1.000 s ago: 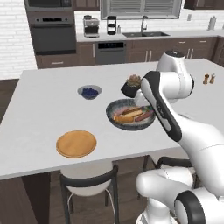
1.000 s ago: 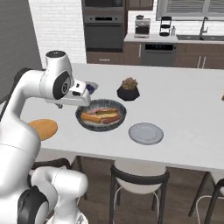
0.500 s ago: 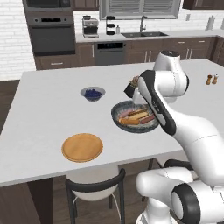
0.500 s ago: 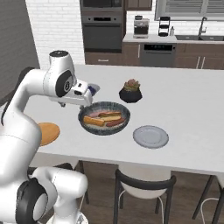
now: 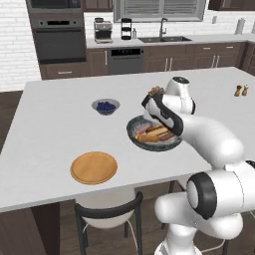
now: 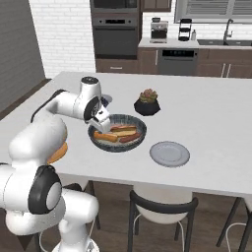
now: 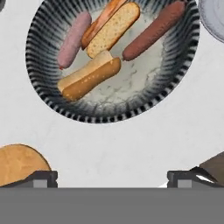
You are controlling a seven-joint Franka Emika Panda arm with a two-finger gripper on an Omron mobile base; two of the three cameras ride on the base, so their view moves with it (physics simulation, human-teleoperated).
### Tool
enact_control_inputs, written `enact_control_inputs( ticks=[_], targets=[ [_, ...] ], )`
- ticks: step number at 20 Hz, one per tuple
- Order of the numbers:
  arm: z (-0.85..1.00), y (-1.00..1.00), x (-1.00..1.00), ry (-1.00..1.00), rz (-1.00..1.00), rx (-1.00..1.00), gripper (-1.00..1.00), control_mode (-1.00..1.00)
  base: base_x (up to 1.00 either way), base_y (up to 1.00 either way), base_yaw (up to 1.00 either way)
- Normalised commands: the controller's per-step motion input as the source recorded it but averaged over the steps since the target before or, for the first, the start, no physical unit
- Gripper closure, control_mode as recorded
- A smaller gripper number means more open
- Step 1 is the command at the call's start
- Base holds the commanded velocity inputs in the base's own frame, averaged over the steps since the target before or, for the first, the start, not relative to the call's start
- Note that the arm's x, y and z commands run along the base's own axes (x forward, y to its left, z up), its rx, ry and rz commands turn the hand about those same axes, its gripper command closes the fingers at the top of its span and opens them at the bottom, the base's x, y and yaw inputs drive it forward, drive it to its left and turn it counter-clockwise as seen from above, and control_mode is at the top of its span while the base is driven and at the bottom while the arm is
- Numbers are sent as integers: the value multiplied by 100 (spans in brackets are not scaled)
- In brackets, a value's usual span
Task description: Place one bun and one sausage from the bowl on each plate.
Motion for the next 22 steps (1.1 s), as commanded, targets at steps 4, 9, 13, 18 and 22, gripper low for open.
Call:
enact_control_inputs(
  ticks=[4, 9, 13, 18, 22],
  targets=[
    [-48, -5, 77, 10, -24, 1, -100, -100, 0, 0, 0],
    [-47, -11, 45, 6, -11, 0, -100, -100, 0, 0, 0],
    [-54, -4, 46, 19, -8, 0, -100, -100, 0, 0, 0],
    [-38, 0, 47, 13, -7, 0, -100, -100, 0, 0, 0],
    [-26, 0, 39, 6, -7, 0, -100, -100, 0, 0, 0]
  ],
)
